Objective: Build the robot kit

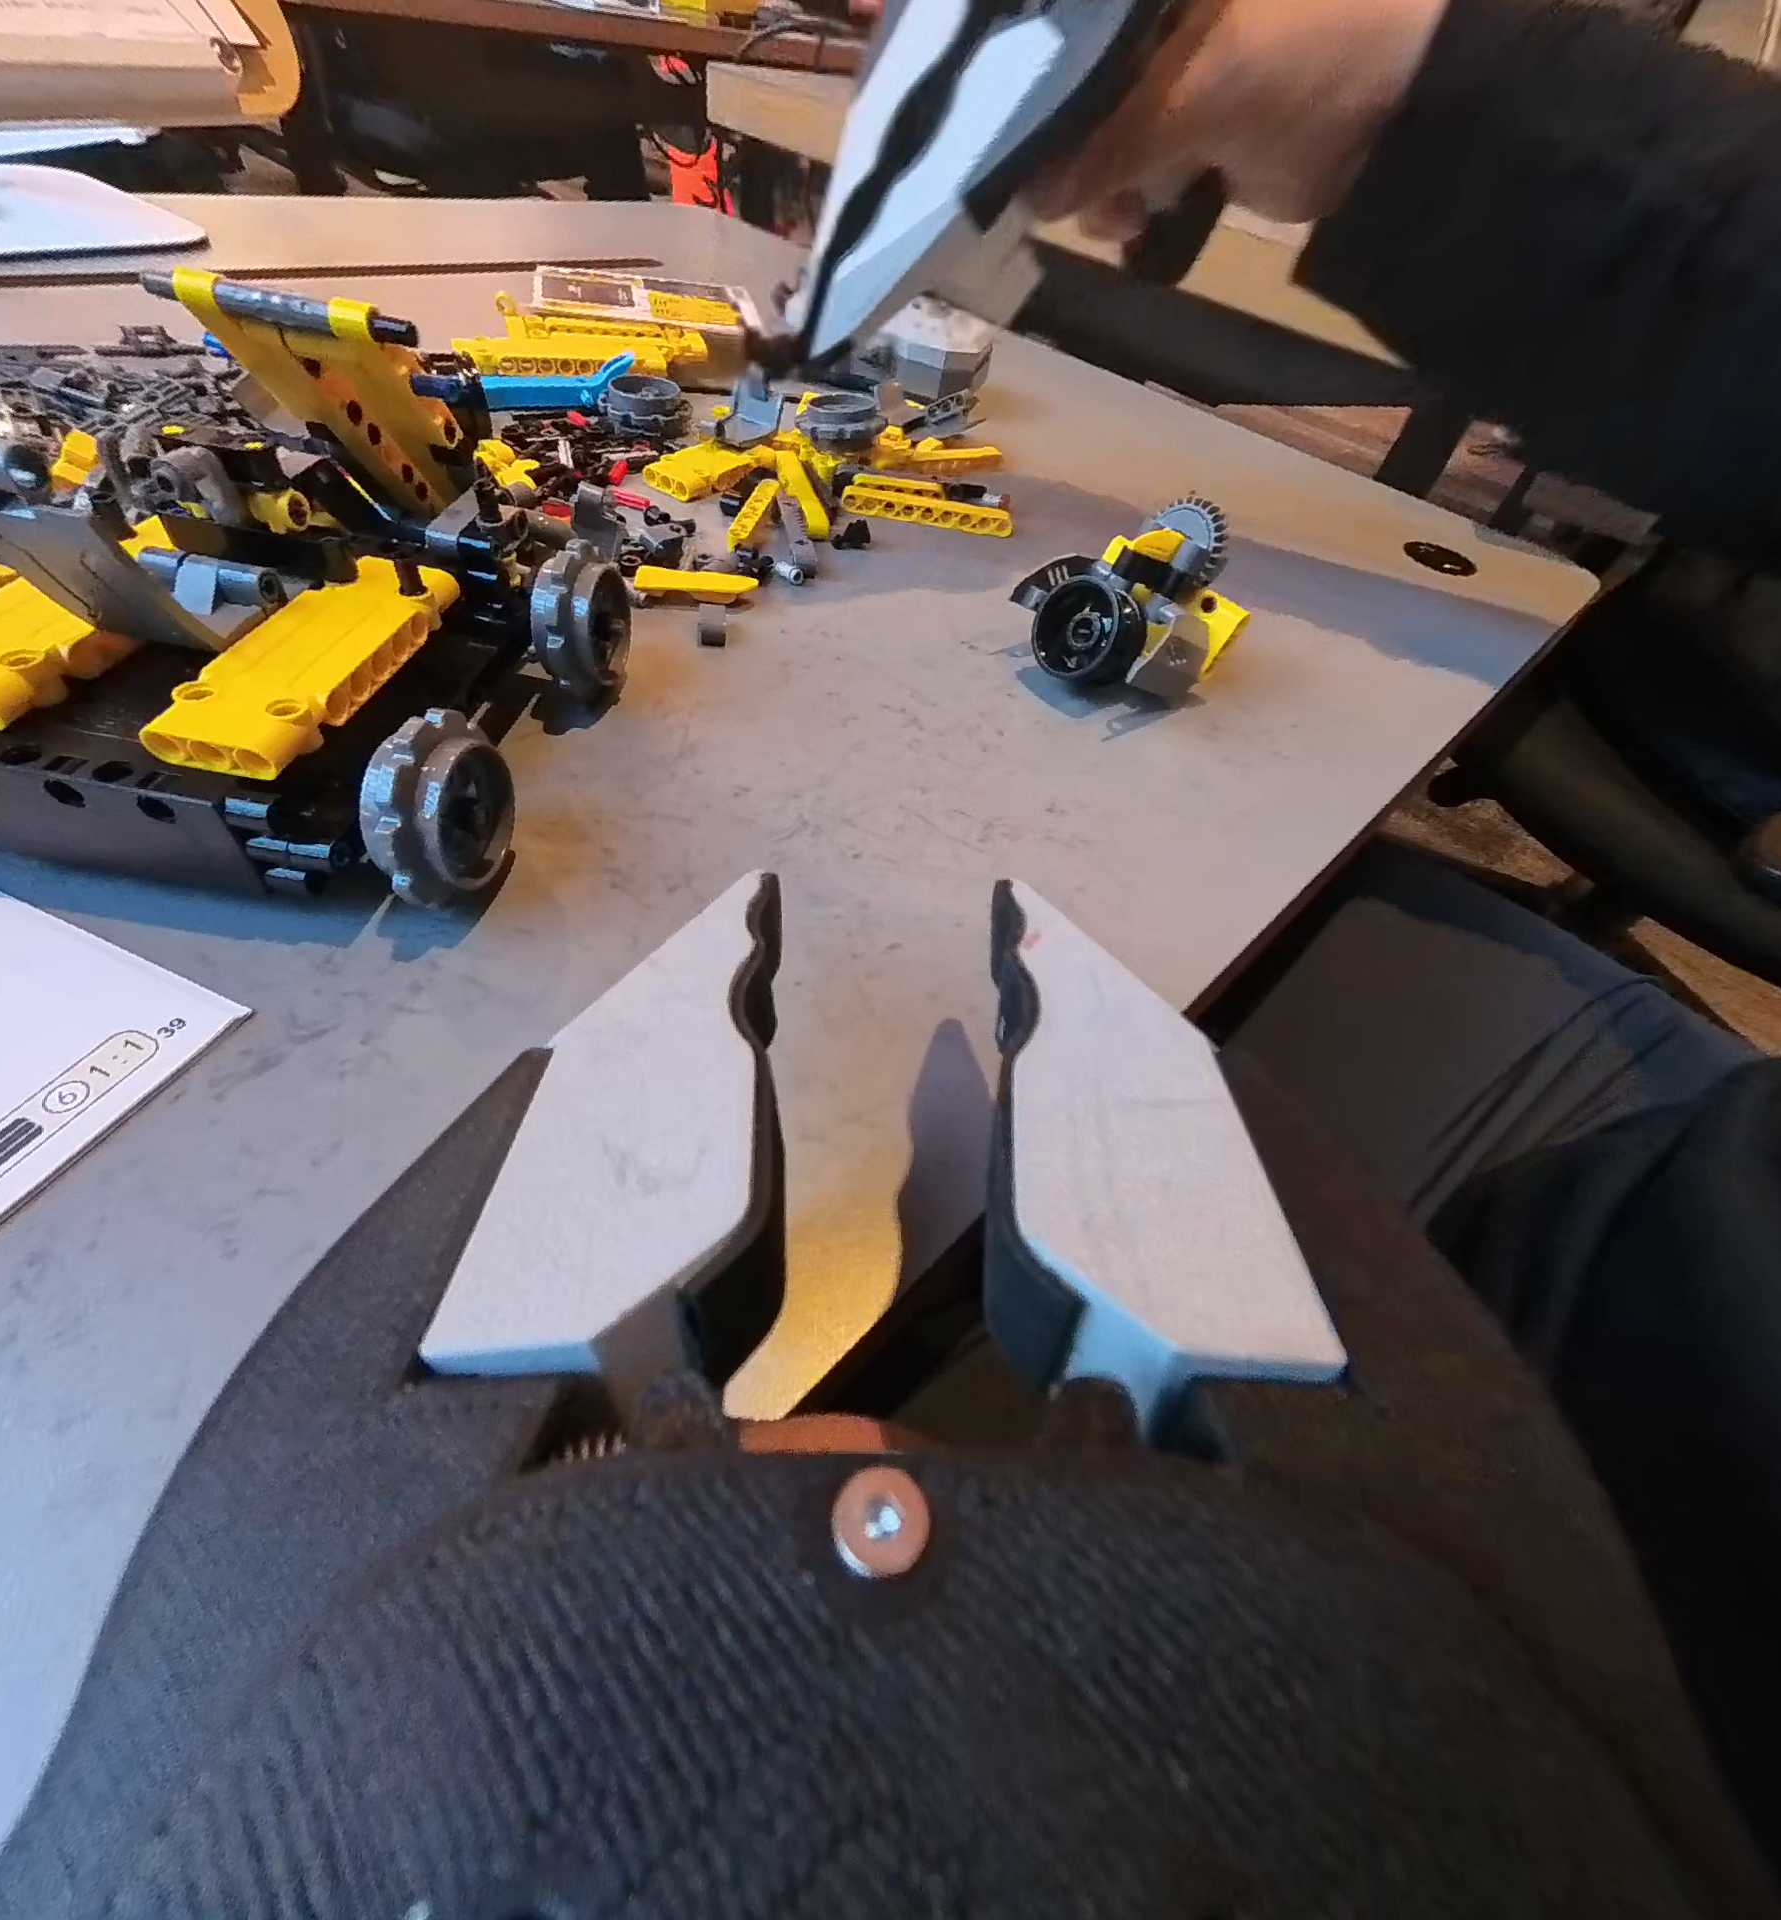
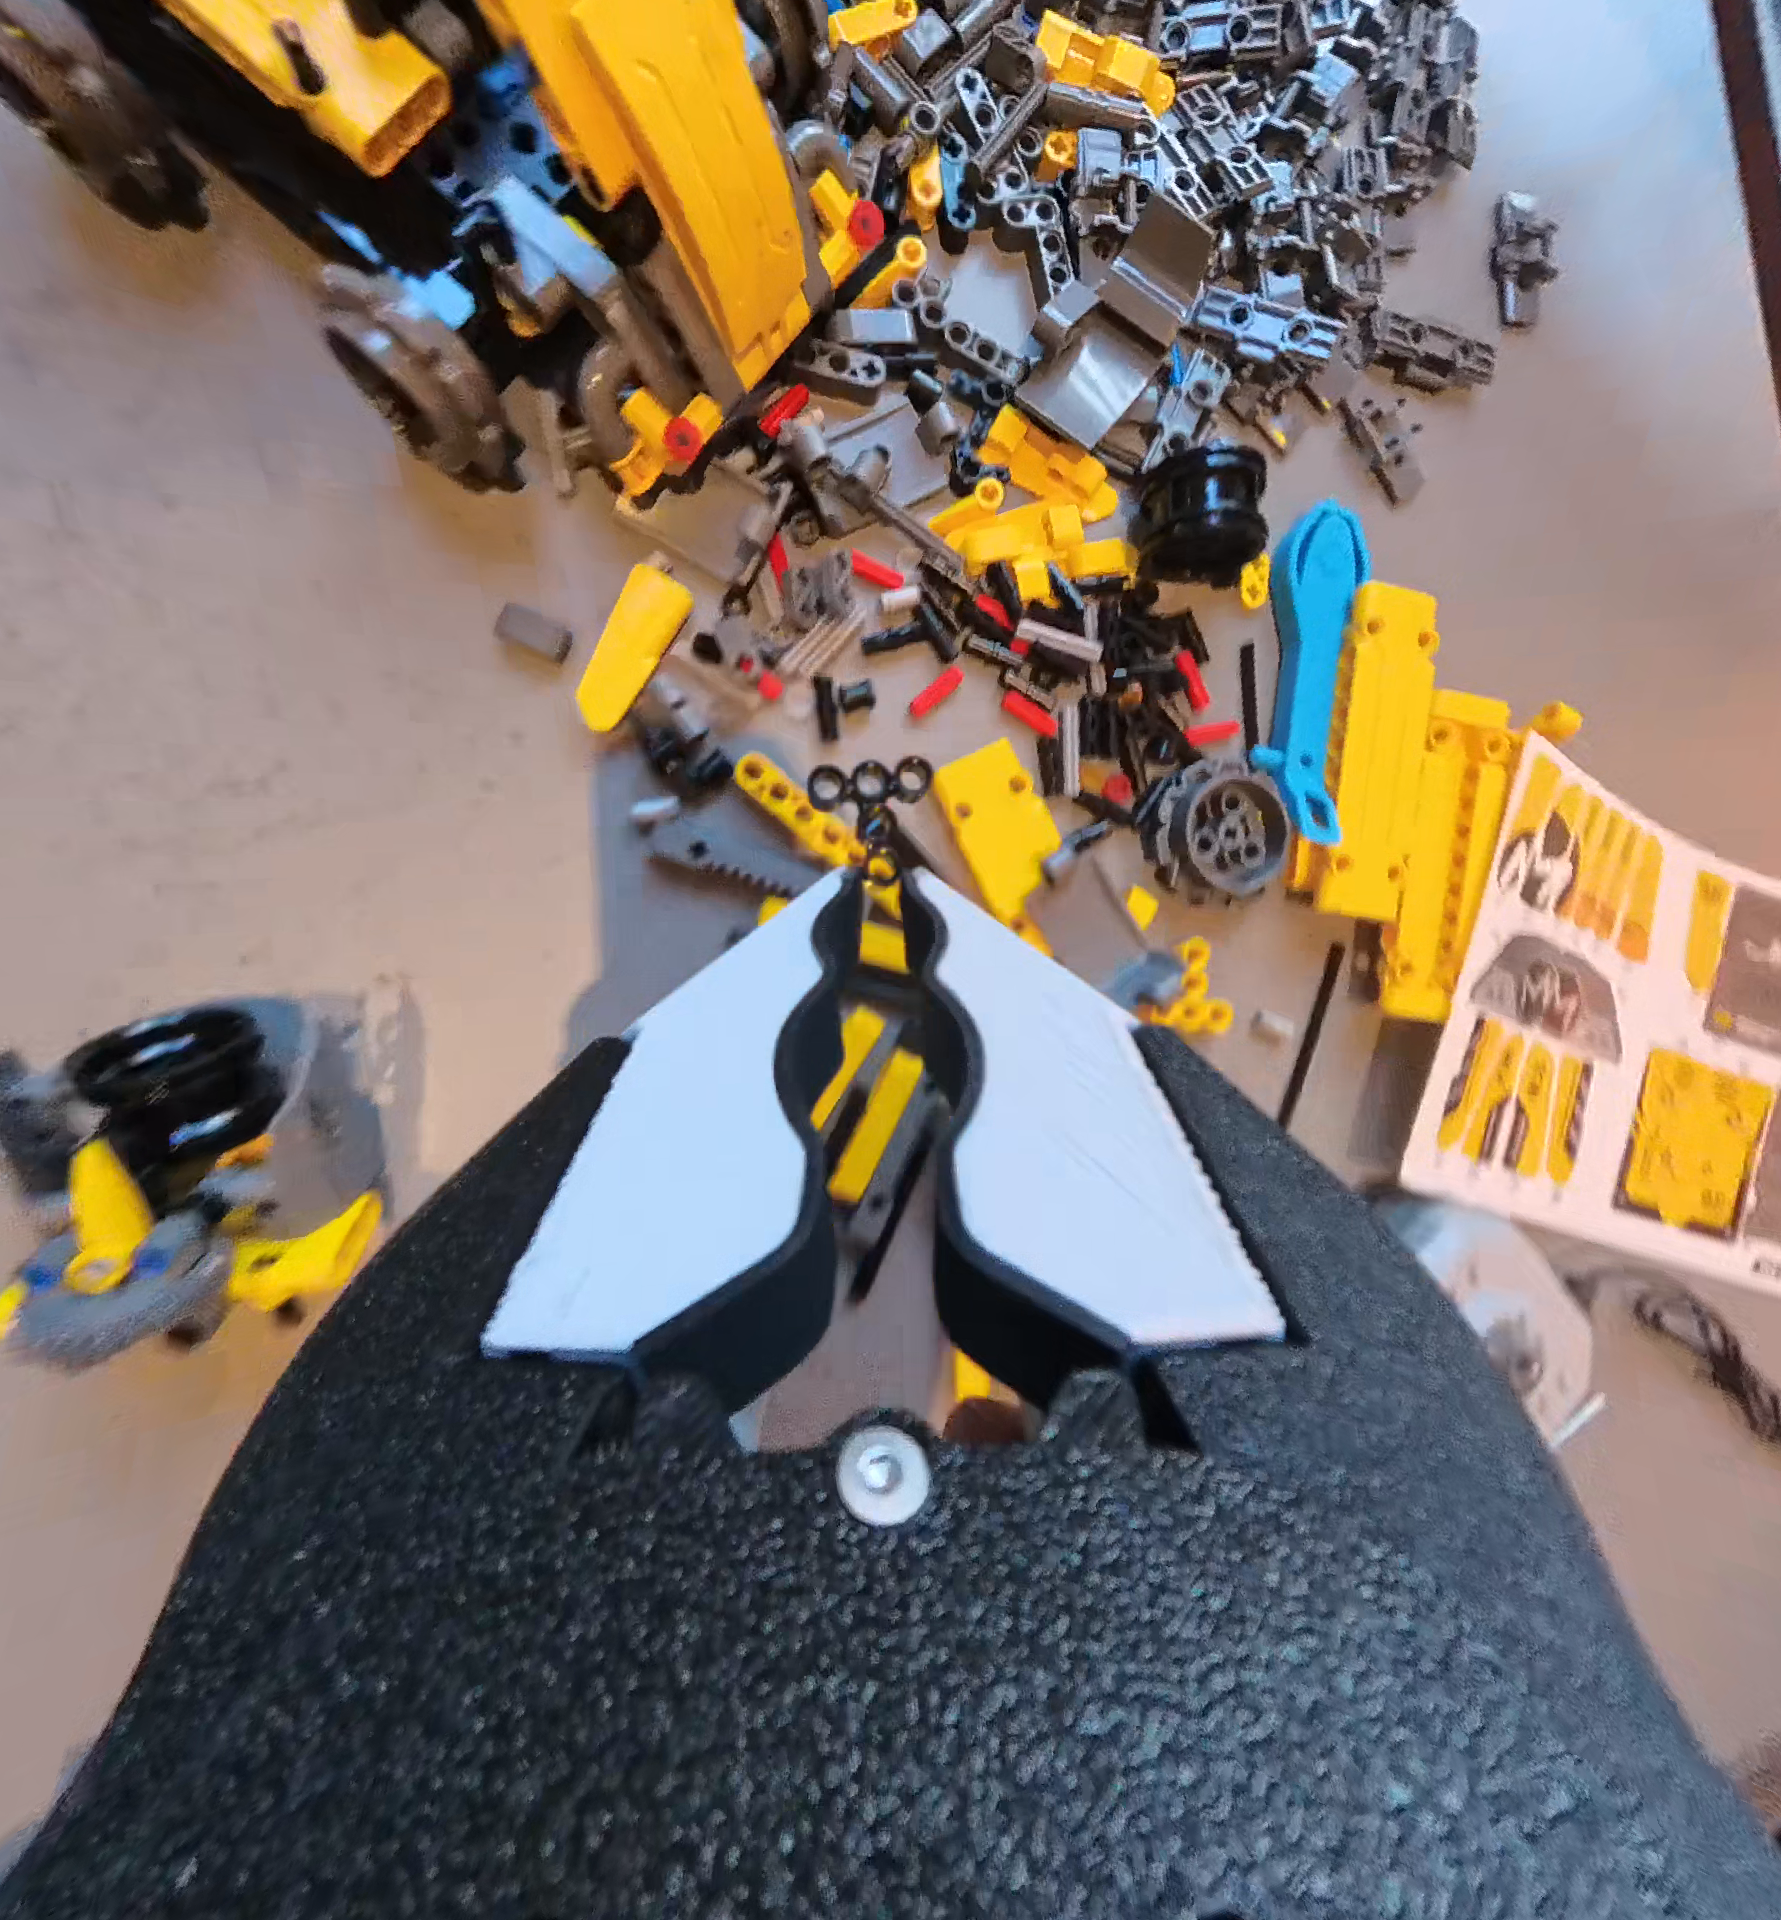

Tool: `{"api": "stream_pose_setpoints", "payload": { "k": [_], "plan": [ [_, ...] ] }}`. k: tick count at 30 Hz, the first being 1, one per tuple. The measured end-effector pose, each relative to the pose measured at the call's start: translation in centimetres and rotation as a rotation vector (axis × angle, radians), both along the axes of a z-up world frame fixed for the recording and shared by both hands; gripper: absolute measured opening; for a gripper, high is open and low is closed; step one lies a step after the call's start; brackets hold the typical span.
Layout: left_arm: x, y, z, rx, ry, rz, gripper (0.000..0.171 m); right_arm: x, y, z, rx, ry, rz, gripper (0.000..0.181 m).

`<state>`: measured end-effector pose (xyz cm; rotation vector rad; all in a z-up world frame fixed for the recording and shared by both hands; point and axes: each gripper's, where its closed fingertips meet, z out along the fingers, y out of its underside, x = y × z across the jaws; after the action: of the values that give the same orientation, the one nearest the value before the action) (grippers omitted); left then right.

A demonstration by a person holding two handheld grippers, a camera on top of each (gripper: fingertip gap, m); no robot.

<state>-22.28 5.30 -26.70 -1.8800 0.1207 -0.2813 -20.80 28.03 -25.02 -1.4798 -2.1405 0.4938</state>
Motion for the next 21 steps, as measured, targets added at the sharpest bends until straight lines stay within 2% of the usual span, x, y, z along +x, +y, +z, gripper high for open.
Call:
{"api": "stream_pose_setpoints", "payload": {
  "k": [5, 11, 17, 18, 21],
  "plan": [
    [0.2, -0.2, 0.2, 0.008, 0.013, -0.004, 0.038, 7.6, -0.7, 1.1, 0.004, 0.018, -0.12, 0.007],
    [1.0, -0.2, 0.2, 0.008, 0.012, -0.026, 0.037, 16.0, -1.7, -1.6, -0.027, -0.029, -0.264, 0.007],
    [1.3, -0.1, 0.2, 0.008, 0.036, -0.029, 0.037, 16.4, -3.4, -4.6, -0.135, 0.023, -0.3, 0.008],
    [1.3, -0.1, 0.2, 0.007, 0.036, -0.029, 0.037, 16.2, -3.5, -5.2, -0.131, 0.017, -0.298, 0.013],
    [1.1, -0.1, 0.1, 0.006, 0.038, -0.019, 0.037, 15.5, -3.4, -4.5, -0.125, 0.064, -0.298, 0.018]
  ]
}}
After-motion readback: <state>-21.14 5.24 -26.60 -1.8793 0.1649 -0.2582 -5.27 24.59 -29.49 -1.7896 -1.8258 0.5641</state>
